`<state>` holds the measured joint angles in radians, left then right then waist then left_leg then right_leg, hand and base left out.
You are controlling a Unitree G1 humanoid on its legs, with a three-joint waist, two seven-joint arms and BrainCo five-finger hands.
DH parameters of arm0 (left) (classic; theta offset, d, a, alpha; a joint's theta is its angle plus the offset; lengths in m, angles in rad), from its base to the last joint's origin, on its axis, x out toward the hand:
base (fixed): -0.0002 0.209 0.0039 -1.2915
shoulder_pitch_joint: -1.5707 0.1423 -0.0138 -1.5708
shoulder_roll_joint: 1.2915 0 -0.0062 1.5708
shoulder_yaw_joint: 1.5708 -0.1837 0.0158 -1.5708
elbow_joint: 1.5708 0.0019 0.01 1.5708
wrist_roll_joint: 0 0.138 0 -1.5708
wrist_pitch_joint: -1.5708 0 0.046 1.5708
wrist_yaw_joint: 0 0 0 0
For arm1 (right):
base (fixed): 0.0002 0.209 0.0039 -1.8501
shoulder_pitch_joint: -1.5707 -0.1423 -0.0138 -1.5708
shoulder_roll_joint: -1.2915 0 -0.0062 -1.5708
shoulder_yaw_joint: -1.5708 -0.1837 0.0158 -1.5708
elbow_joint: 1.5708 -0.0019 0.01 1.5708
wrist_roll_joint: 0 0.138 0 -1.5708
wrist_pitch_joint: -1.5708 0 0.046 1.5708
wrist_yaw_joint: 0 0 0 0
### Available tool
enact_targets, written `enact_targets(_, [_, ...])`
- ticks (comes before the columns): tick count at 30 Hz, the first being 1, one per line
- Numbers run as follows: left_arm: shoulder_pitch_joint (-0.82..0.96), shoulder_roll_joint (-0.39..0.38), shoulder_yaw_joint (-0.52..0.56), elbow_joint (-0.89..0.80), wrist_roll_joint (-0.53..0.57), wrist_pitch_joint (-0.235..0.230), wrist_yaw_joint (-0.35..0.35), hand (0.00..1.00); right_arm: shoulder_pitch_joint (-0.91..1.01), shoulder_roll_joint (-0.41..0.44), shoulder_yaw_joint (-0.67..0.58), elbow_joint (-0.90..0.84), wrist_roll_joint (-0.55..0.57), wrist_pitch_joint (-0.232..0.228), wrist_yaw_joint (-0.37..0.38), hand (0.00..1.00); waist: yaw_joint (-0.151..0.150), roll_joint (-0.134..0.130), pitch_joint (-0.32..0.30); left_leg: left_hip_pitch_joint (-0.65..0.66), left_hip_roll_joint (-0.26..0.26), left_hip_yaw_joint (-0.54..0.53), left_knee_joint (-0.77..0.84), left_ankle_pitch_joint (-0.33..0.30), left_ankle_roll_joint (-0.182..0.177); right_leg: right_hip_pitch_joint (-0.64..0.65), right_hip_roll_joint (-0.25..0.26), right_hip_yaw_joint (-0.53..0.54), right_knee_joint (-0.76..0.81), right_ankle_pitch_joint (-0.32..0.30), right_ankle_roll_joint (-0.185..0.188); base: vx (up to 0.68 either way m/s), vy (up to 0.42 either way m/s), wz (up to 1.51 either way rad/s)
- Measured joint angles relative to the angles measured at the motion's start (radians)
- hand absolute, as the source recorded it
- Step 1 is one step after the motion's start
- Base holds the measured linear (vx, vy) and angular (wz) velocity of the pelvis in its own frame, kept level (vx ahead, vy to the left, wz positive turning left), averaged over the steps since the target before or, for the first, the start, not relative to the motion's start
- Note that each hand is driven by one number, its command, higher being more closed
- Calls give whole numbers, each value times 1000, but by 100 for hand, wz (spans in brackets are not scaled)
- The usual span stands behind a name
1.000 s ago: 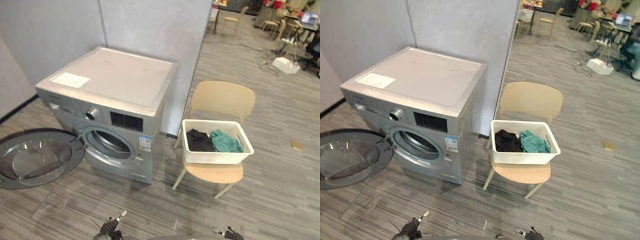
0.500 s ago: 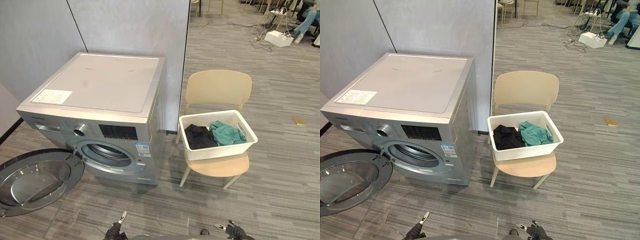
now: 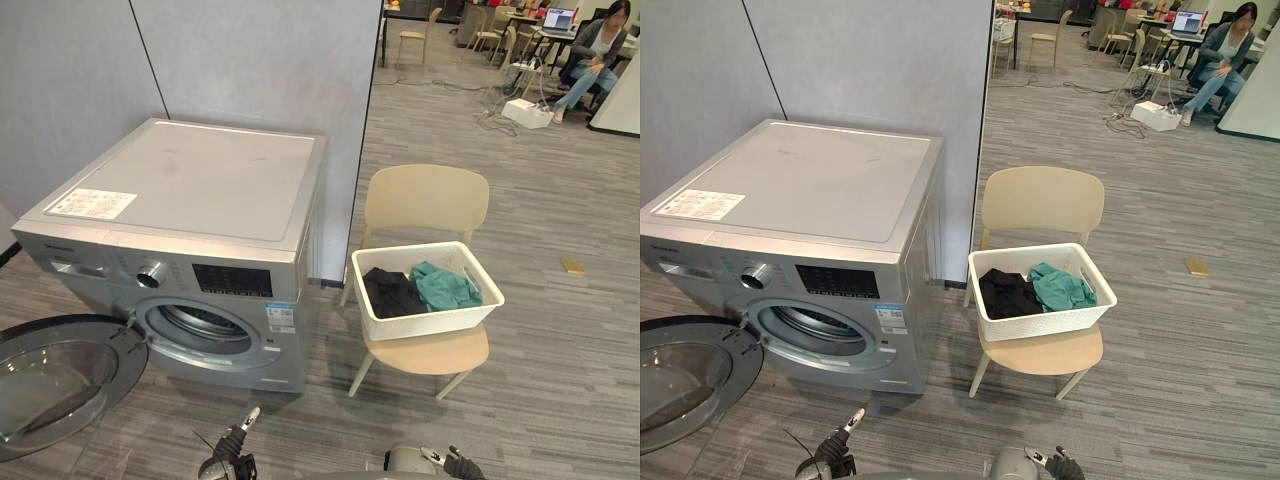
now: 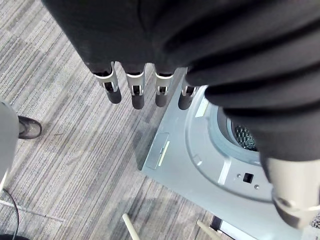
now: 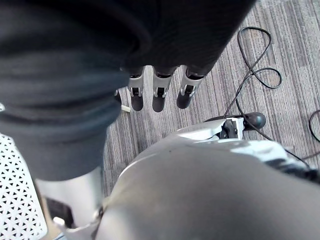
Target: Pick up the laundry basket with both hands and put the clothes into the washing machine.
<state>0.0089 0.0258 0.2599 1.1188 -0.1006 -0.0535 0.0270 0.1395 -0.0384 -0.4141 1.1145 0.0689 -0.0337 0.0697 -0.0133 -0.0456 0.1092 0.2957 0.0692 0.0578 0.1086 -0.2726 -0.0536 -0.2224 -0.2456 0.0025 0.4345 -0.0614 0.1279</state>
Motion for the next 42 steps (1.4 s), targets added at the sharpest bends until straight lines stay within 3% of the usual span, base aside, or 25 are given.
enact_targets(2, [0, 0, 0, 0, 0, 0, 0, 0, 0, 0, 0, 0, 0, 0, 0, 0, 0, 0, 0, 0, 0, 0, 0, 0, 0, 0, 0, 0, 0, 0, 0, 0, 0, -4])
enact_targets(3, [1, -62, 25, -10, 14, -1, -4, 0, 7, -36, 27, -1, -1, 5, 0, 0, 1, 67, -6, 14, 53, 14, 31, 8, -55, 48, 43, -33, -8, -24, 21, 206, -273, -12])
enact_targets(6, [-12, -85, 16, -12, 18, -1, -6, 0, 6, -35, 47, -1, 0, 5, -1, 0, -2, 59, -4, 15, 52, 27, 30, 17, -61, 56, 47, -35, -25, -24, 21, 126, -230, -4])
enact_targets(8, [0, -89, 18, -13, 24, -3, -7, 0, 0, -40, 42, 6, 0, 6, -1, 0, -1, 52, -27, -9, 79, 5, 22, 14, -63, 60, 52, -61, -44, -39, 27, -26, -95, 41])
enact_targets(9, [17, -100, 56, -32, 25, -7, -7, 0, 0, -47, 41, 2, 4, 14, -1, 0, -18, 96, -32, -16, 148, -21, -9, -15, -82, 81, 82, -149, -21, -78, 20, 24, -74, 95])
enact_targets(10, [15, -97, 91, -32, 24, -13, -6, 0, 0, -46, 42, -3, 10, 14, -3, 0, -32, 101, -30, -22, 189, -30, -15, -26, -96, 111, 114, -205, -26, -90, 3, 88, -118, 107])
enact_targets(11, [35, -71, 167, -34, 21, -12, -1, 0, 1, -32, 65, -9, 19, 10, -4, 0, -16, 64, -43, -56, 224, -43, 52, -19, -112, 149, 150, -262, -42, -121, -27, 140, -122, 61])
enact_targets(12, [36, -42, 182, -40, 20, -11, 2, 0, 1, -10, 82, -21, 36, -1, -5, 0, 4, 30, -44, -119, 217, -47, 166, -17, -112, 158, 155, -269, -56, -146, -44, 159, -190, 30])
enact_targets(13, [45, -14, 148, -38, 15, -8, 2, 0, -25, -10, 83, -17, 52, -18, -5, 0, 4, 18, -36, -197, 220, -62, 316, 21, -97, 177, 161, -271, -61, -144, -59, 126, -259, 10])
enact_targets(15, [57, -3, 88, -30, 12, -7, 1, 0, -36, -17, 113, -24, 63, -34, -5, 0, 7, 29, -26, -269, 209, -74, 499, 135, -54, 234, 161, -265, -85, -149, -76, 28, -295, 1])
enact_targets(16, [64, -7, 59, -29, 7, -9, 1, 0, -35, -31, 128, -32, 69, -36, -4, 0, 11, 41, -20, -309, 213, -70, 607, 235, -34, 264, 160, -257, -108, -149, -88, -26, -211, -16])
enact_targets(17, [63, -4, 49, -29, 3, -10, 1, 0, -36, -40, 140, -35, 69, -37, -5, 0, 17, 44, -24, -330, 221, -59, 655, 278, -19, 278, 164, -250, -119, -147, -97, -20, -212, -37])
enact_targets(18, [63, -15, 37, -28, 0, -12, 2, 0, -45, -52, 158, -40, 69, -37, -6, 0, 27, 83, -18, -372, 253, -18, 741, 289, 9, 295, 180, -244, -144, -145, -111, 24, -185, -37])
enact_targets(19, [66, -19, 23, -27, -5, -12, 0, 0, -54, -70, 160, -38, 70, -34, -8, 0, 22, 107, -5, -432, 250, 28, 782, 245, 28, 309, 186, -237, -164, -141, -120, 74, -186, -32])
enact_targets(21, [71, -18, 25, -27, -6, -16, -2, 0, -56, -71, 170, -38, 68, -27, -14, 0, 27, 105, -1, -463, 170, 27, 728, 176, -27, 326, 183, -234, -188, -134, -129, 95, -80, -15])
enact_targets(23, [76, -14, 27, -26, -7, -16, -2, 0, -67, -70, 209, -39, 66, -27, -23, 0, 29, 102, 2, -432, 88, 43, 551, 153, -30, 342, 184, -225, -193, -134, -129, 110, 22, -20])
enact_targets(24, [79, -13, 29, -28, -6, -16, -2, 0, -72, -66, 225, -40, 65, -27, -23, 0, 31, 97, 1, -407, 80, 46, 506, 139, -30, 342, 184, -214, -194, -134, -129, 132, 57, -30])
enact_targets(25, [82, -10, 31, -26, -4, -15, -3, 0, -84, -62, 249, -44, 64, -28, -22, 0, 31, 90, 1, -357, 59, 38, 414, 116, -61, 339, 182, -196, -199, -132, -126, 168, 66, -33])
enact_targets(27, [72, -17, 49, -20, -3, -9, -3, 0, -106, -58, 296, -77, 51, -29, -20, 0, 25, 100, 15, -259, 38, 32, 219, 90, -27, 338, 186, -179, -232, -110, -104, 147, 95, -19])
enact_targets(31, [62, -16, 54, -18, 0, -7, -2, 0, -70, -26, 340, -170, 34, -28, -6, 0, 27, 70, 11, -211, 16, 33, 83, 102, -6, 339, 175, -186, -266, -102, -90, 56, 75, 10])
enact_targets(34, [51, -10, -3, -19, 10, -8, 3, 0, 37, -28, 381, -470, 28, -32, -5, 0, 23, 70, 9, -189, -6, 47, 29, 127, 7, 339, 159, -172, -289, -93, -77, 54, 72, -8])
enact_targets(36, [52, -8, -30, -19, 19, -10, 7, 0, 69, -32, 377, -563, 8, -37, -5, 0, 18, 70, 9, -183, -12, 52, 13, 137, 11, 339, 156, -166, -299, -88, -76, 37, 41, -11])
enact_targets(42, [61, 16, -100, -21, 48, -22, 14, 0, 235, -52, 283, -1059, -41, -56, 5, 0, -23, 55, -13, -218, -6, 77, -12, 149, 4, 293, 175, -133, -355, -49, -80, 3, 2, -18])
